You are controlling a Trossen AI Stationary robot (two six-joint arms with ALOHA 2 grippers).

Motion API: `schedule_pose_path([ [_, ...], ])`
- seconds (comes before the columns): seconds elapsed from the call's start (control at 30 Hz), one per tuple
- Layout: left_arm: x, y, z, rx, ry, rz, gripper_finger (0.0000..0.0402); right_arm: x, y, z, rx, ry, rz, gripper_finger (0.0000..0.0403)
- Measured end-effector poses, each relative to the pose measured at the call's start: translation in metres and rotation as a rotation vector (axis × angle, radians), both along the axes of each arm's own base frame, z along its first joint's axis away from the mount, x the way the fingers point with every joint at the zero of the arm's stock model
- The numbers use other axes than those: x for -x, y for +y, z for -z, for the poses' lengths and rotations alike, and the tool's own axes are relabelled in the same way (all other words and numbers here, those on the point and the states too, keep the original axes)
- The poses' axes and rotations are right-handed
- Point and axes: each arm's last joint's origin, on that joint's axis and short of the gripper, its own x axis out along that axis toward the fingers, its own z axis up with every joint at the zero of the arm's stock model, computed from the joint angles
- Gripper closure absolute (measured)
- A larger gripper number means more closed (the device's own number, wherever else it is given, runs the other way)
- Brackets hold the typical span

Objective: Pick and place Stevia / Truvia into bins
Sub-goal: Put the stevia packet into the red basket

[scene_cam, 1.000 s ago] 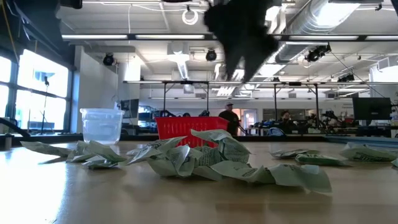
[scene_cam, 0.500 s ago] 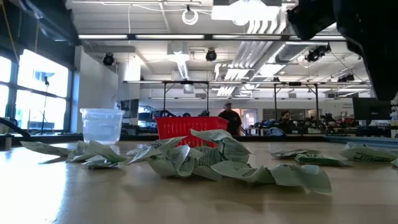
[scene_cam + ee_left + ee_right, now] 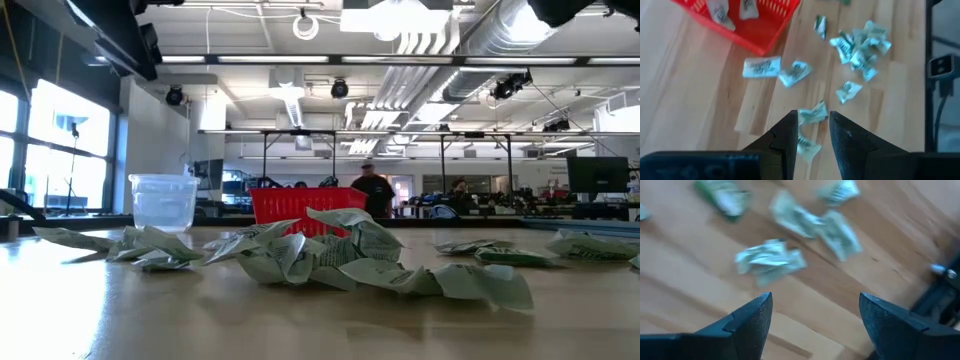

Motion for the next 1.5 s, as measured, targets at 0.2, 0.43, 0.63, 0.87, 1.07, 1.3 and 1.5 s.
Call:
schedule_pose_path([
  [0.2,-0.003,-0.001,-0.003,0.026,-0.047,-0.013,0.0254,0.036,-0.042,0.031,-0.198,-0.162,0.118,0.0129],
  [0.43,-0.003,-0.001,-0.003,0.076,-0.038,-0.07,0.0254,0.051,-0.069,0.064,-0.177,-0.144,0.027,0.0133],
  [0.63,-0.001,0.0,-0.002,0.087,-0.017,-0.123,0.0254,0.05,-0.078,0.081,-0.133,-0.088,-0.096,0.0133],
  [0.87,-0.002,0.002,-0.002,0.056,-0.034,-0.18,0.0254,0.039,-0.077,0.098,-0.196,-0.048,-0.221,0.0133],
  [1.07,-0.002,0.002,-0.002,0.047,-0.04,-0.205,0.0254,0.032,-0.072,0.111,-0.222,-0.016,-0.223,0.0151],
  [1.3,-0.002,0.002,-0.002,0.046,-0.039,-0.207,0.0254,0.027,-0.071,0.104,-0.197,-0.045,-0.172,0.0307],
  [1.5,0.0,0.002,-0.001,0.05,-0.018,-0.203,0.0254,0.014,-0.068,0.087,-0.16,-0.1,-0.149,0.0384],
])
